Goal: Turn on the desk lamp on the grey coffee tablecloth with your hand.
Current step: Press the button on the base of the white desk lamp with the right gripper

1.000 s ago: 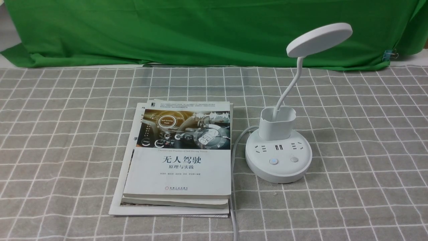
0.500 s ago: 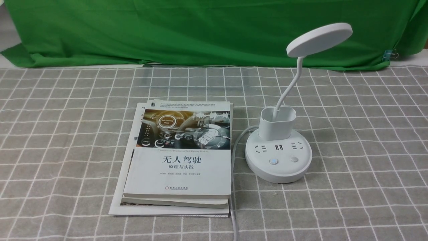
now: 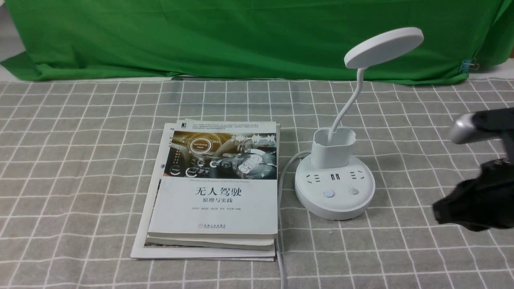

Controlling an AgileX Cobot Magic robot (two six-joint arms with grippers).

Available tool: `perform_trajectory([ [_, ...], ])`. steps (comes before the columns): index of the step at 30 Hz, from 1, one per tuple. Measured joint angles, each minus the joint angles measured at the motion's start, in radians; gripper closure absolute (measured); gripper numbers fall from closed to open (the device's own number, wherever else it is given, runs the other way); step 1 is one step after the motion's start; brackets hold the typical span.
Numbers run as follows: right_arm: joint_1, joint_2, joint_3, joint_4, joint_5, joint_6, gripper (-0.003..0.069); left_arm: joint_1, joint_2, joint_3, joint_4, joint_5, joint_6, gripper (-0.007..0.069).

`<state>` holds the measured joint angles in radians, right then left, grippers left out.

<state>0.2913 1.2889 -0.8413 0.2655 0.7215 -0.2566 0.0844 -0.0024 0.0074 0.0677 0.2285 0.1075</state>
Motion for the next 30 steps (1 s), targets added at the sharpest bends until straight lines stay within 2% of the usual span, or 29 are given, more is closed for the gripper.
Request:
perform_trajectory([
  [4, 0.065, 0.182, -0.105, 0.002, -0.02, -0.012, 0.0623, 0.0, 0.0, 0.0, 0.0, 0.0, 0.0, 0.0606],
  [11, 0.072, 0.408, -0.268, -0.002, -0.047, -0.023, 0.0623, 0.0, 0.0, 0.0, 0.0, 0.0, 0.0, 0.0606],
  [18, 0.072, 0.516, -0.349, -0.013, -0.065, -0.023, 0.0623, 0.0, 0.0, 0.0, 0.0, 0.0, 0.0, 0.0606],
  [30, 0.072, 0.585, -0.36, -0.012, -0.103, -0.022, 0.0623, 0.0, 0.0, 0.0, 0.0, 0.0, 0.0, 0.0606],
])
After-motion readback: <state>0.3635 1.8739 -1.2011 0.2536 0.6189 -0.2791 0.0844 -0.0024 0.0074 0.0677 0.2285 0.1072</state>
